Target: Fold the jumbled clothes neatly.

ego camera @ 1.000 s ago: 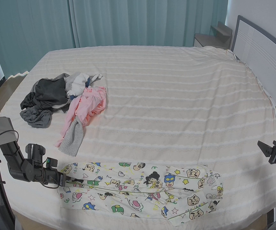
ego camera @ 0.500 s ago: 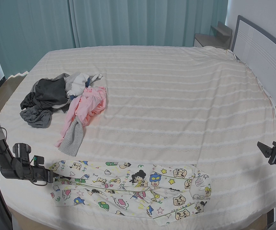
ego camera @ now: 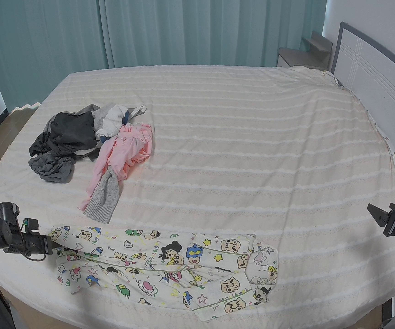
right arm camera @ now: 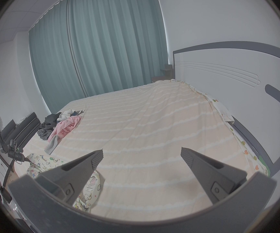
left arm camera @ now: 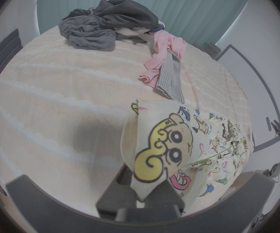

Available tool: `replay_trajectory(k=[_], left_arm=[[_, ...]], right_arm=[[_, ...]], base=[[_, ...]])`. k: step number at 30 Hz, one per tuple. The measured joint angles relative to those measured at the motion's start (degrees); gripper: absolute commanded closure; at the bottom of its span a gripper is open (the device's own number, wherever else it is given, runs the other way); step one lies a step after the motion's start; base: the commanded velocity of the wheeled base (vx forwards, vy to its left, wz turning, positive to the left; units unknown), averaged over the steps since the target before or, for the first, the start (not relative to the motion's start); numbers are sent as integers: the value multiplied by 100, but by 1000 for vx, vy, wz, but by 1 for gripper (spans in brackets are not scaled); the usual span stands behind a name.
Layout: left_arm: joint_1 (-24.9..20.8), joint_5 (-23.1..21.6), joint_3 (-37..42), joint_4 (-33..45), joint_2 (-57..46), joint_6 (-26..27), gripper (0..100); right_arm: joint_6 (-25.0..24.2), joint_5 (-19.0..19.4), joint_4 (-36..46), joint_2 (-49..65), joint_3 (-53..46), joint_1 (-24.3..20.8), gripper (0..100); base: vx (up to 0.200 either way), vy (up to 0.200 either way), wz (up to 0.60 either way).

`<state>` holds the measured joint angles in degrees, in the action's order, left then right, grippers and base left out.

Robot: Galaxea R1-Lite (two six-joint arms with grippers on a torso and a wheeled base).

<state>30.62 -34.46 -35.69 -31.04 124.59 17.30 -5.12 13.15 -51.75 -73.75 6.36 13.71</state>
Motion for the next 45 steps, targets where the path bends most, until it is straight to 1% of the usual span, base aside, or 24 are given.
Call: replay_trajectory(k=[4, 9, 14, 18, 23, 29, 31, 34, 39, 45], left_arm=[[232, -130, -283, 455, -216, 16, 100], [451, -188, -625, 912, -439, 35, 100], [611, -194, -809, 1037, -529, 71, 100], [603, -227, -796, 1041, -577, 71, 100], [378, -282, -612, 1051, -658, 57, 100], [-61, -293, -363, 1163, -828, -91, 100], [-257, -290, -317, 1306, -946, -255, 100], [-616, -284, -289, 1563, -1204, -649, 100], [-1331, -161, -283, 1793, -1671, -1167, 100], [-2430, 346, -322, 1846, -2021, -1849, 100]], right_arm=[[1, 1, 0, 0, -11, 0, 0], [0, 1, 0, 0, -11, 0, 0], [-2, 1, 0, 0, -4, 0, 0], [0, 1, 0, 0, -4, 0, 0], [-5, 1, 0, 0, -2, 0, 0], [-7, 4, 0, 0, 2, 1, 0], [-10, 4, -1, -4, 7, 1, 0], [-12, 4, -4, -17, 11, 12, 0], [-13, 1, -9, -41, 17, 20, 0], [-16, 4, -12, -59, 24, 26, 0]], base=[[0, 0, 0], [0, 0, 0], [0, 0, 0], [0, 0, 0], [0, 0, 0], [0, 0, 0], [0, 0, 0], [0, 0, 0], [0, 0, 0], [0, 0, 0]])
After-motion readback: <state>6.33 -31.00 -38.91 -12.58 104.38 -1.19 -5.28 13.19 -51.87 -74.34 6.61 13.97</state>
